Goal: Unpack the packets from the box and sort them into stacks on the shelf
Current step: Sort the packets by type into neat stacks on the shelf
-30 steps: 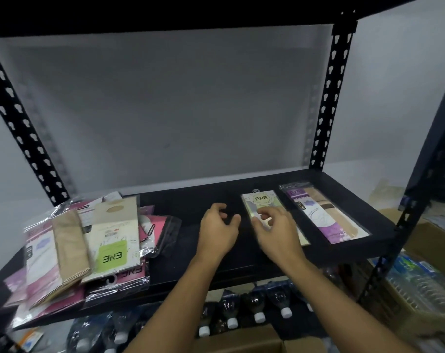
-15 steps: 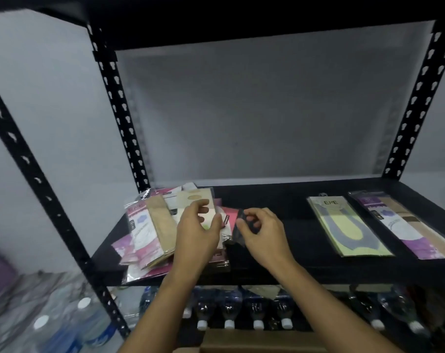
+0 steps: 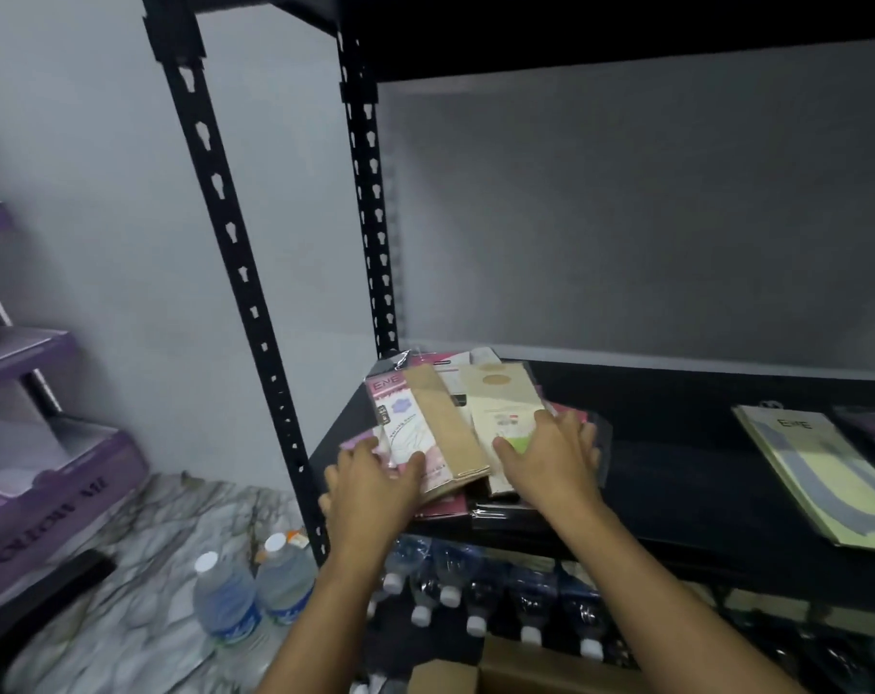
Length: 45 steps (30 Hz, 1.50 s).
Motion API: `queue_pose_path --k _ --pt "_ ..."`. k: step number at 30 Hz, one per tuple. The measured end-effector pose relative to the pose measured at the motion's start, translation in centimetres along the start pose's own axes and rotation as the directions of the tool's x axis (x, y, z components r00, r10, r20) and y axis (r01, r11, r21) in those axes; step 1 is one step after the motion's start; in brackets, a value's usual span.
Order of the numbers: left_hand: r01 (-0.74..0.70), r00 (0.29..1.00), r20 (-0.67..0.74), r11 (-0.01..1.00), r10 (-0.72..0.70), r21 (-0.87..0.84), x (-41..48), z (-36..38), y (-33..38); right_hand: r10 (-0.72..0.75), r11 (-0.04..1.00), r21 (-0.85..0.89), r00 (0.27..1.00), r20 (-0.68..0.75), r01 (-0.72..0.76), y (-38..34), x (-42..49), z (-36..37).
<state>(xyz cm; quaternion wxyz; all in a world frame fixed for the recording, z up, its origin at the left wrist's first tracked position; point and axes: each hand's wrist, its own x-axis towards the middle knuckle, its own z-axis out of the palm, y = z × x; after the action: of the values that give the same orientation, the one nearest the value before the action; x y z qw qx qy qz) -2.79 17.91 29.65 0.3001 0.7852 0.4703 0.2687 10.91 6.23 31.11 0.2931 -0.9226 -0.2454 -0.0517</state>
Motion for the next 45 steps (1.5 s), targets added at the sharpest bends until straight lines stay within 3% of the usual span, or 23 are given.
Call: queue_pose_path --k 5,12,15,17,20,24,30,35,45 --pt "0.08 0.992 0.108 0.993 -0.07 -0.09 0.8 -0.1 -0.2 0.118 0.991 -0.059 0.993 0.028 -0.116 0.9 1.1 -0.3" --pt "0.161 0.982 0.151 0.934 -0.118 -0.32 0.4 -1.1 0.7 0.14 0.985 -0.11 0.987 0.082 -0.131 2.0 1.6 -1.3" --pt "0.122 0.988 0.137 0.878 -0.065 -0.463 0.0 -2.0 1.1 0.153 0.988 -0.003 0.985 0.083 -0.153 2.2 1.8 -1.4" --pt "0.099 0.991 0.128 0.832 -0.035 -0.546 -0.2 -2.3 1.3 0.152 0.971 0.17 0.984 0.097 -0.166 2.5 2.0 -1.5" --pt "0.1 0.989 0.145 0.759 -0.008 -0.643 -0.4 -2.6 1.3 0.156 0.866 0.466 0.983 0.096 -0.183 3.1 1.9 -2.1" --pt "0.184 0.974 0.226 0.644 -0.017 -0.743 -0.9 -2.6 1.5 0.159 0.722 0.676 0.986 0.044 -0.147 3.8 0.9 -3.4" --pt "0.249 0.952 0.305 0.527 0.021 -0.813 -2.6 -2.0 3.1 0.185 0.589 0.803 0.982 -0.031 -0.086 5.5 -0.6 -6.4" --pt "0.268 0.932 0.352 0.491 0.086 -0.829 -4.0 -0.6 4.6 0.241 0.509 0.859 0.967 -0.077 -0.058 7.4 -1.2 -8.9" --pt "0.268 0.907 0.39 0.498 0.158 -0.825 -6.0 2.8 7.6 0.276 0.503 0.864 0.951 -0.137 -0.022 11.4 -1.9 -12.0"
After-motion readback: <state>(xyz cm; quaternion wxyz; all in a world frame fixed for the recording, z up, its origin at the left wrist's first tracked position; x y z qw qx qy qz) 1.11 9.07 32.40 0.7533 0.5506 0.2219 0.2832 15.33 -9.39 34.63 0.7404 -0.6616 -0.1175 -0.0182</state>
